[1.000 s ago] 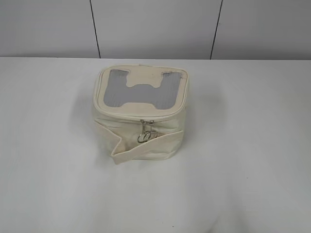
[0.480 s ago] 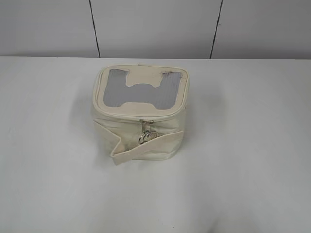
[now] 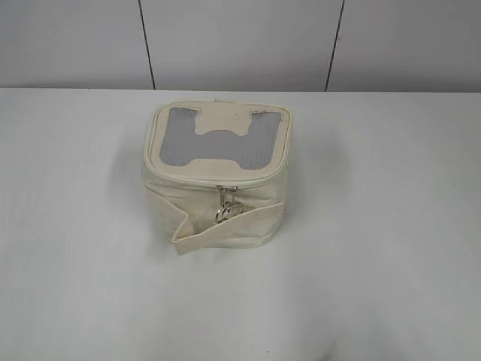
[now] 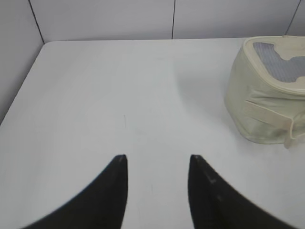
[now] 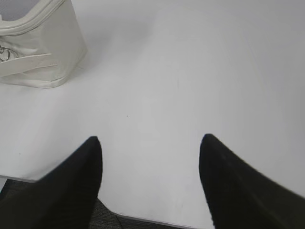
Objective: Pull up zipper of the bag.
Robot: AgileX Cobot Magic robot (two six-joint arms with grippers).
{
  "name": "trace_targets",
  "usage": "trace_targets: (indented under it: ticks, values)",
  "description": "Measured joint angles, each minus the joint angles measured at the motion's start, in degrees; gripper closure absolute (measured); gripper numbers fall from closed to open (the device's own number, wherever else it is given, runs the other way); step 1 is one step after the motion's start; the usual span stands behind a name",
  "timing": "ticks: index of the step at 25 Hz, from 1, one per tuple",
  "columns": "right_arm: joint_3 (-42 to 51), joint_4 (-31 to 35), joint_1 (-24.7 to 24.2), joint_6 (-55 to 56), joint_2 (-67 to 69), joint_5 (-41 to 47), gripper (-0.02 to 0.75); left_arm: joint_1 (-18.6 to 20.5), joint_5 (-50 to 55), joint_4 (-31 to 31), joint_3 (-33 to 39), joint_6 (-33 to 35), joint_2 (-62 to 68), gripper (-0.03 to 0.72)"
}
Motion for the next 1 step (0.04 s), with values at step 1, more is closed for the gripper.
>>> trace_targets:
  ticks: [1]
  values:
    - [0.0, 0.0, 0.0, 0.0, 0.0, 0.0, 0.232, 0.0, 0.0, 0.0, 0.0, 0.0, 0.0, 0.356]
